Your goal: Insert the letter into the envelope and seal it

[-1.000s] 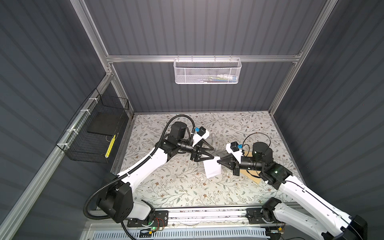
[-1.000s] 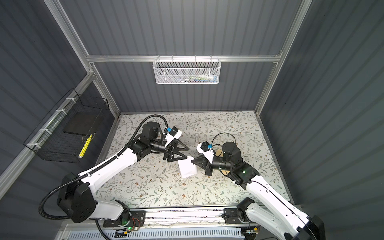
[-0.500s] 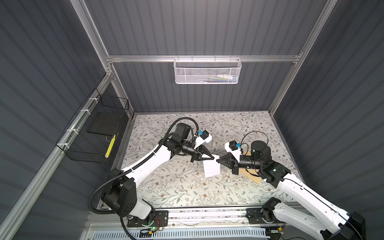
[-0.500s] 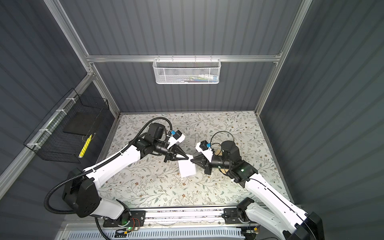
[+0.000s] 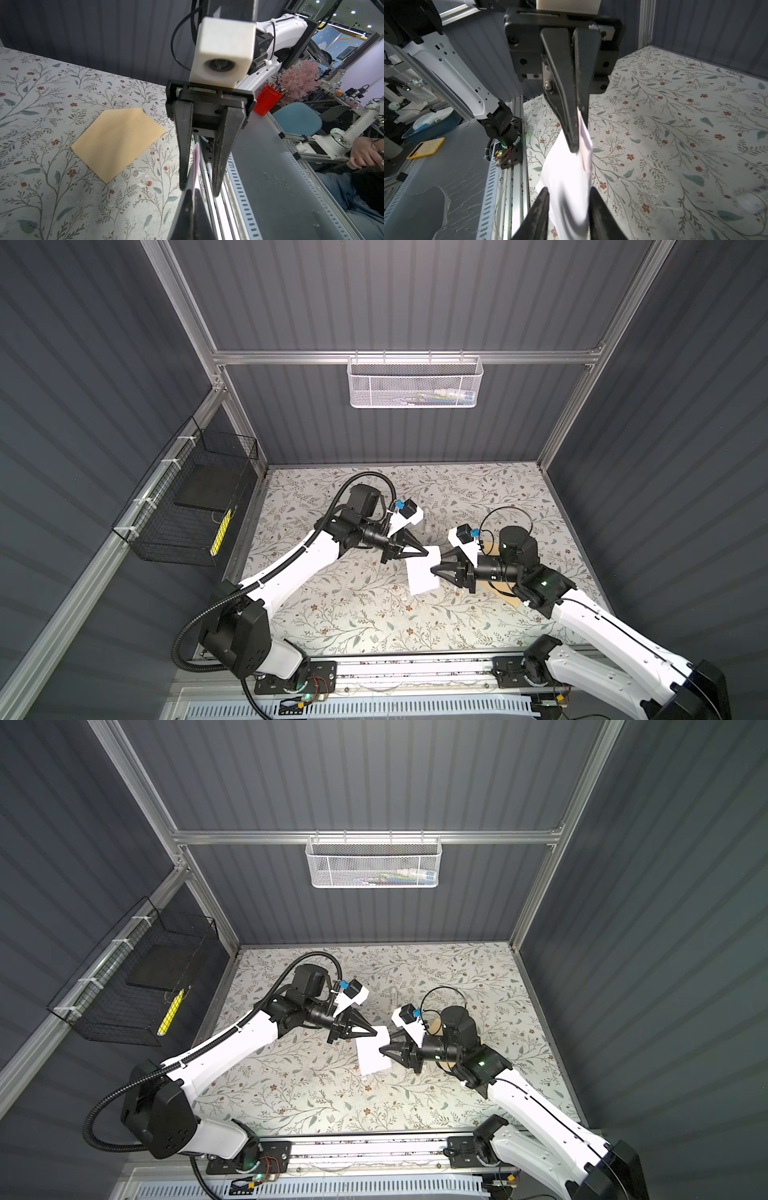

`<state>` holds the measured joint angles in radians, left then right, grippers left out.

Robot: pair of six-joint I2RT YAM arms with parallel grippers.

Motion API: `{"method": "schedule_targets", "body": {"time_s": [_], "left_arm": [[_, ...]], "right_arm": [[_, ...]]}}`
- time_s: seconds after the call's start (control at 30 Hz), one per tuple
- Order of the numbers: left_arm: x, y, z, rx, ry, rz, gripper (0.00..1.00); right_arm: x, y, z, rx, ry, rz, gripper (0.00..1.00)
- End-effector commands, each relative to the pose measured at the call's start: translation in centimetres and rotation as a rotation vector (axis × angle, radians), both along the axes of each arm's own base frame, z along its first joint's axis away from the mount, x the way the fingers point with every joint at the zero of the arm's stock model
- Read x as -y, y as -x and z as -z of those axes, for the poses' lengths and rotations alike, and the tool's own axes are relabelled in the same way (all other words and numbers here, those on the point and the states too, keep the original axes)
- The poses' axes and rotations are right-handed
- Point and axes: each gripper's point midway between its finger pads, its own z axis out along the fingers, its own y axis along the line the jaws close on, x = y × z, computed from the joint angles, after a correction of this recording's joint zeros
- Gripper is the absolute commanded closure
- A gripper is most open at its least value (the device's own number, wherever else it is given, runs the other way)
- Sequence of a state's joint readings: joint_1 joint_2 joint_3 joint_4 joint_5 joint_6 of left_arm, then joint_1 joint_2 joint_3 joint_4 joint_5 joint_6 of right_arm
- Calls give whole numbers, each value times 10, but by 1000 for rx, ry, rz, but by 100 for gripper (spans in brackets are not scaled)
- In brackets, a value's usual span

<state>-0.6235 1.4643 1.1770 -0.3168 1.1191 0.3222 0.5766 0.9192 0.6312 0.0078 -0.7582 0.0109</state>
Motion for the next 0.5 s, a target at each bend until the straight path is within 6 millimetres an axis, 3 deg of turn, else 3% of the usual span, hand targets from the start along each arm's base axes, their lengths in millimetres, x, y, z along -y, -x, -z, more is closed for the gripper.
{"method": "schedule_targets", "body": {"time_s": [0.0,0.13,0.17,0.2,0.27,0.3,0.4,0.47], "left_arm": [[0,4,-12,27,29,-3,100],[0,2,-12,43,24,-19,100],[-1,1,-13,53,24,-25,100],[-1,0,-14,63,25,-32,100],[-1,-3,-16,75,23,-45,100],[0,-4,-17,79,23,-49,100],[1,-6,-19,81,27,-50,100],[1,-7,-20,88,27,-57,100]], "right_arm": [[-3,3,-6,7,-30,-24,76],[-2,7,-5,21,-29,-38,100],[-1,8,-4,26,-27,-35,100],[1,7,-2,26,-23,-24,99],[2,8,1,27,-19,-16,71],[2,9,2,21,-16,-19,65],[2,11,9,-7,0,-28,63],[2,12,12,-23,6,-37,74]]}}
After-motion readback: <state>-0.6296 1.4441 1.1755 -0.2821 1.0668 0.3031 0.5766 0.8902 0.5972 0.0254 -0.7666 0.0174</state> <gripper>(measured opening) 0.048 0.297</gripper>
